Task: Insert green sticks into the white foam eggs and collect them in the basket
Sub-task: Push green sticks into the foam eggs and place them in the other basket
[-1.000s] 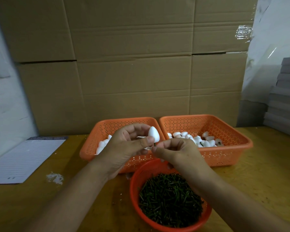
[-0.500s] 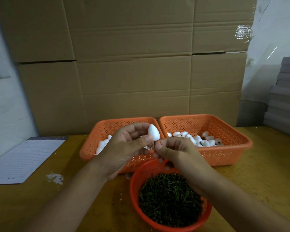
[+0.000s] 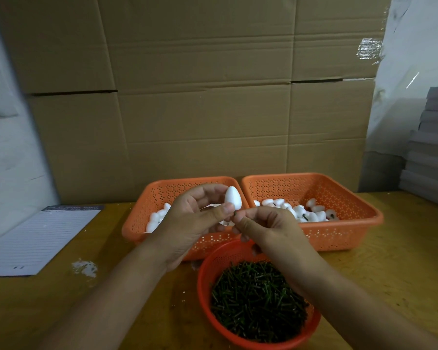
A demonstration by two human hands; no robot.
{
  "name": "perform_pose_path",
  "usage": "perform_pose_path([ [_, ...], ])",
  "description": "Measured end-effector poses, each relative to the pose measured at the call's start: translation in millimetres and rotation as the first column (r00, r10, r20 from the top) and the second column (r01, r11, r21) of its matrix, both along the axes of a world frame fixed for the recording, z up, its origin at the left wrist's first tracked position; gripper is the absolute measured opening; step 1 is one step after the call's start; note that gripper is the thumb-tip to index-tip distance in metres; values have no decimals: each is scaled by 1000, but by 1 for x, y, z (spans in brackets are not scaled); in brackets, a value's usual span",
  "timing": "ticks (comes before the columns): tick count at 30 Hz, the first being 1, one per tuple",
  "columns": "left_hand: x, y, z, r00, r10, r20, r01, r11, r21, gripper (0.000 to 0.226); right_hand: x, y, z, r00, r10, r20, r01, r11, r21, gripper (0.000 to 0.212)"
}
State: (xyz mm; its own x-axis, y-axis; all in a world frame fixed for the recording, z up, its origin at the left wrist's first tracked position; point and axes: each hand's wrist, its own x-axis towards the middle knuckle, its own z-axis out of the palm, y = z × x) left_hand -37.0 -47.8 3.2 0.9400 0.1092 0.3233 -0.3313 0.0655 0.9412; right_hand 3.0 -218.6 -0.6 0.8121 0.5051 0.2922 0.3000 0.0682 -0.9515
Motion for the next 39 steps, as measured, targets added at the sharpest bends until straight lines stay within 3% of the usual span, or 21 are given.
perform_pose_path([
  [4, 1, 3, -1, 999, -31, -25, 32, 999, 19, 33, -1, 0, 0, 998, 50, -50, -50, 999, -17, 24],
  [14, 3, 4, -3, 967, -242, -83, 225, 959, -170, 38, 0, -1, 0, 972, 170, -160, -169, 985, 17, 27],
  [25, 2, 6, 0, 991, -74, -114, 62, 993, -104, 41, -1, 0, 0, 998, 38, -49, -40, 999, -27, 24],
  [28, 3, 6, 0, 990, -78, -116, 70, 995, -68, 34, -2, 1, 0, 1000, 8, 6, -8, 999, -36, 27],
  [33, 5, 3, -2, 985, -135, -105, 117, 979, -165, 27, 0, -1, -1, 997, -29, 71, 30, 999, -14, 24],
  [39, 4, 0, -2, 974, -220, -56, 209, 964, -164, 29, 4, -4, 3, 951, 185, -246, -176, 983, 61, 18],
])
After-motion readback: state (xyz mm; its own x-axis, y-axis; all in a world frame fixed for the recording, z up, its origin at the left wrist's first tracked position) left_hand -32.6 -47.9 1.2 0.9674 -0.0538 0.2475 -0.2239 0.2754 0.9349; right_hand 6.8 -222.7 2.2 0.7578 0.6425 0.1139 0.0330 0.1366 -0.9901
